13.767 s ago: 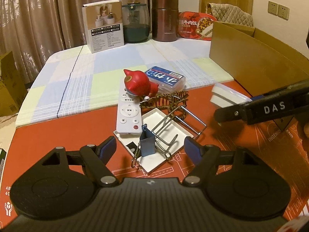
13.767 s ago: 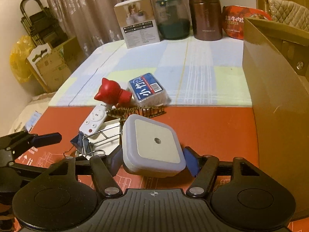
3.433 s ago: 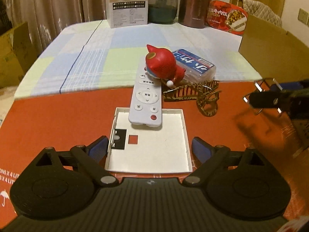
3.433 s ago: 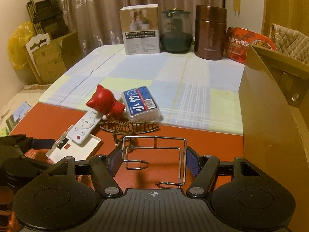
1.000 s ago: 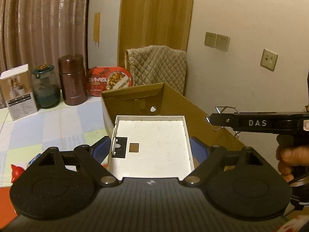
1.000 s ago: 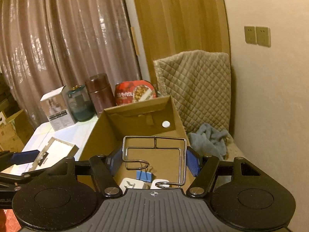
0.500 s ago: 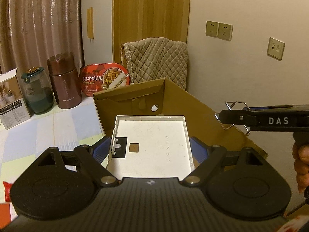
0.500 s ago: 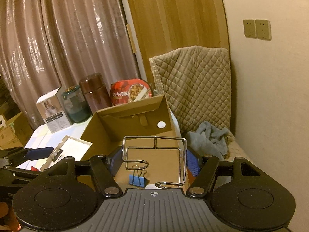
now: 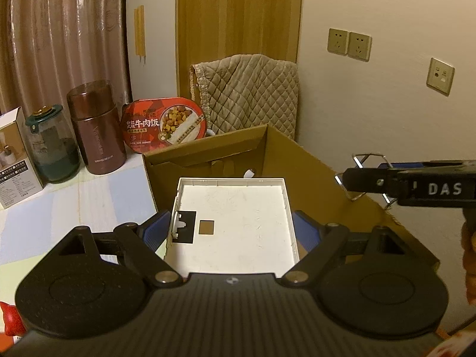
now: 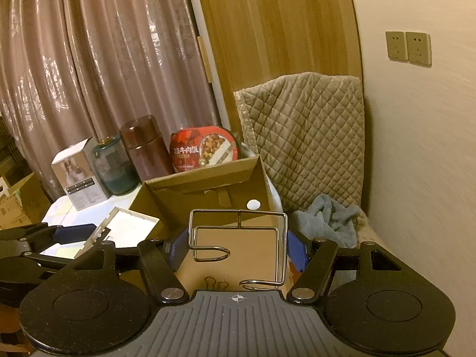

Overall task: Organize rigid objects
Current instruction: 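Carry the white tray and wire rack over the cardboard box, then lower the tray and rack into the box and open both grippers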

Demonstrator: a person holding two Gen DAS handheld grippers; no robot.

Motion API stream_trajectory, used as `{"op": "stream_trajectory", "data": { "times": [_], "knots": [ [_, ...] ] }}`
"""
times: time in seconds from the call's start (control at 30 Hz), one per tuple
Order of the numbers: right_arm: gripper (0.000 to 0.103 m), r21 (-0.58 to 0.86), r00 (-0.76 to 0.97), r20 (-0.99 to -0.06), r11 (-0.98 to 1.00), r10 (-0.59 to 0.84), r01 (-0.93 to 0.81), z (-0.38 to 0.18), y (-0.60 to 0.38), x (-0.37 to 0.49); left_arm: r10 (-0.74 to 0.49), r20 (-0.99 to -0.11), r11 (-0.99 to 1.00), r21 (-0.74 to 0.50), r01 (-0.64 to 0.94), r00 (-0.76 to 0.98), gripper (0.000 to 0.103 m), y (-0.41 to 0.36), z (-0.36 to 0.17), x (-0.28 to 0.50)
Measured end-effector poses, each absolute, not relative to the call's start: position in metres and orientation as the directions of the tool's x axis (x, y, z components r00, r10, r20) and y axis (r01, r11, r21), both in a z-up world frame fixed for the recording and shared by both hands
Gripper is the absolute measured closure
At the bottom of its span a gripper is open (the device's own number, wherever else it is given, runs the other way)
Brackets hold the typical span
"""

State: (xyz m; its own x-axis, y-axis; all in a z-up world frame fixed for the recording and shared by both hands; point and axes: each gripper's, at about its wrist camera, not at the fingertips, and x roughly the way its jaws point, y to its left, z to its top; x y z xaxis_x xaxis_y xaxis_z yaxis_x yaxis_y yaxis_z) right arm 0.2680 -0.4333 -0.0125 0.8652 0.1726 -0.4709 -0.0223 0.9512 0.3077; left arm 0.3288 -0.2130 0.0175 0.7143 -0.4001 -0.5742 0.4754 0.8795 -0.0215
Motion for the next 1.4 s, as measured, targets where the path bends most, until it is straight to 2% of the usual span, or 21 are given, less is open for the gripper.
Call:
{"op": "stream_trajectory", "data": {
  "times": [0.2, 0.5, 0.87, 1.4],
  "knots": [
    [0.039, 0.313, 0.866, -0.471, 0.950, 0.166, -0.012, -0.015, -0.437, 0.269, -0.393, -0.598, 0.883, -0.033, 0.468, 0.699, 0.018, -0.214, 0.009, 0.343],
    [0.039, 0.318, 0.864, -0.476, 0.948, 0.165, -0.006, -0.016, -0.440, 0.264, -0.377, -0.557, 0.899, -0.027, 0.438, 0.740, 0.018, -0.202, 0.022, 0.334],
    [0.039, 0.312, 0.860, -0.479, 0.950, 0.176, -0.021, -0.014, -0.429, 0.260, -0.361, -0.552, 0.905, -0.013, 0.425, 0.751, 0.018, -0.187, 0.033, 0.324],
    [0.038, 0.275, 0.818, -0.545, 0.961, 0.183, -0.032, -0.026, -0.415, 0.261, -0.355, -0.562, 0.908, -0.016, 0.419, 0.747, 0.018, -0.177, 0.028, 0.317]
  ]
}}
